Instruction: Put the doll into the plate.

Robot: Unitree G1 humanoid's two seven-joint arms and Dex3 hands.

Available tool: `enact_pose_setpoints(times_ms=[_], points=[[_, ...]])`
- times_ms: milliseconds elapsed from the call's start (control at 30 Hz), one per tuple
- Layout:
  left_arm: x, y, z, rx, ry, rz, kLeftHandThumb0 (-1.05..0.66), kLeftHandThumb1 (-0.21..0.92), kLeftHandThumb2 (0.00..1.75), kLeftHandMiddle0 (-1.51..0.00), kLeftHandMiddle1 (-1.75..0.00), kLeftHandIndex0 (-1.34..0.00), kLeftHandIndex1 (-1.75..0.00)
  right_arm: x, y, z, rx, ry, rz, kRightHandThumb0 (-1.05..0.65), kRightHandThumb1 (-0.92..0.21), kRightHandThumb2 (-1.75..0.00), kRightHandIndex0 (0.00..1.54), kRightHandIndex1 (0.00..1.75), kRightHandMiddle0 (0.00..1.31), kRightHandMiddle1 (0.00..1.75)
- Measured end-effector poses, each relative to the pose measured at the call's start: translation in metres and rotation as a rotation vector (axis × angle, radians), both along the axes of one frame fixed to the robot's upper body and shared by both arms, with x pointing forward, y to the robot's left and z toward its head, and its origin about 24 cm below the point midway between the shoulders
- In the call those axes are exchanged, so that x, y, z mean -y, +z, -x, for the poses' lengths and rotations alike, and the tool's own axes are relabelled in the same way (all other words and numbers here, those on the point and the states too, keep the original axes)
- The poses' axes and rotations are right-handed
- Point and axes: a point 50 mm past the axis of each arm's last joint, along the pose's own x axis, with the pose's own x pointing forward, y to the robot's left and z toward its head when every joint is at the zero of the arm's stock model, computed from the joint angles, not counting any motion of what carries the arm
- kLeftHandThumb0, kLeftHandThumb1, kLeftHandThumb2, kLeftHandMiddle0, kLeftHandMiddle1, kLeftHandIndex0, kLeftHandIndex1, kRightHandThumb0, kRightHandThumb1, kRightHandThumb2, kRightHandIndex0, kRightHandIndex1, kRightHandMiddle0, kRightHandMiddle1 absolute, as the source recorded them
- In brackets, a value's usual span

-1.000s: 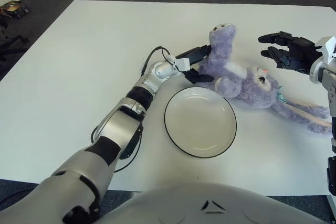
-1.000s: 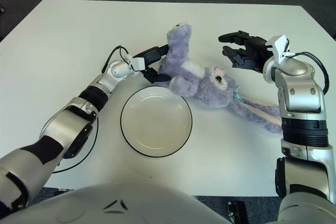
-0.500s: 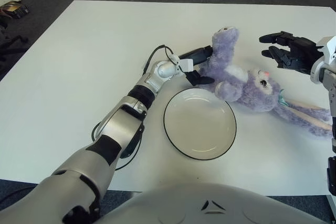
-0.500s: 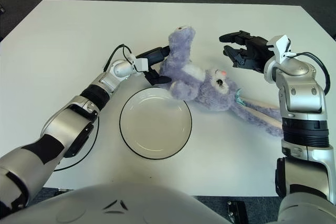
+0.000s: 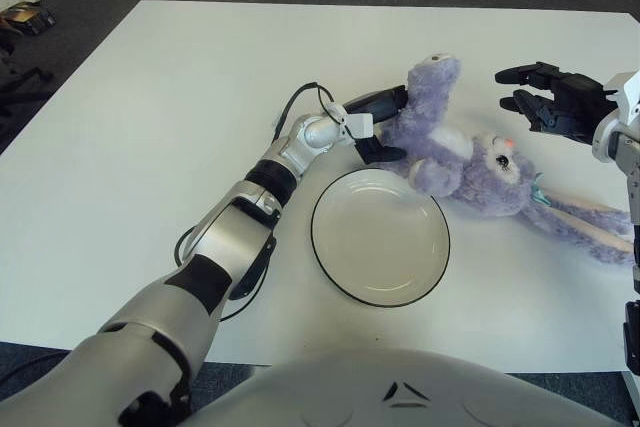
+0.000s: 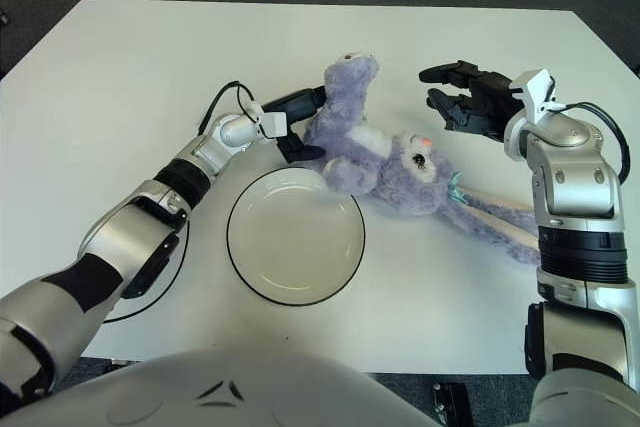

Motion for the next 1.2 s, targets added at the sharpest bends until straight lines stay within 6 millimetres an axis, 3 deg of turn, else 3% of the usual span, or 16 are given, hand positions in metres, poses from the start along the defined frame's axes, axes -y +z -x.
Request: enact_pose_setpoints(times_ms=[333, 433, 533, 733, 1200], points=[[0.0004, -0.0005, -0.0008, 0.038, 0.054, 0.031, -0.55, 0.15, 1.48, -0.28, -1.73, -0.77, -1.70, 0.0018, 0.0016, 0.0004, 0.010, -0.007, -0.004, -0.43, -0.70, -0.85, 0.11, 0.35, 0.00, 0.79], [0.0003, -0.0009, -0.0010, 0.038, 0.062, 0.037, -0.18, 0.08, 1.57, -0.55, -1.74, -0.72, -1.73, 0.0028, 0.0025, 0.0006, 0.015, -0.012, -0.006, -0.44, -0.68, -0.85, 0.12, 0.36, 0.00, 0.78], [0.0001, -0.0009, -0.0014, 0.034, 0.069, 0.049, -0.06, 0.01, 1.61, -0.68, -1.59, -0.82, -1.74, 0.0037, 0.0031, 0.0007, 0.021, -0.017, -0.007, -0.44, -0.68, -0.85, 0.13, 0.36, 0.00, 0.78], [-0.0010, -0.0008, -0.0029, 0.008, 0.089, 0.086, -0.01, -0.06, 1.66, -0.82, -1.49, -0.85, -1.75, 0.0050, 0.0029, 0.0006, 0.025, -0.022, -0.008, -0.44, -0.68, -0.85, 0.15, 0.38, 0.00, 0.79], [-0.0027, -0.0013, -0.0043, -0.031, 0.112, 0.140, 0.00, -0.09, 1.67, -0.93, -1.48, -0.77, -1.75, 0.0073, 0.0018, 0.0002, 0.033, -0.030, -0.009, -0.40, -0.62, -0.91, 0.19, 0.48, 0.00, 0.87]])
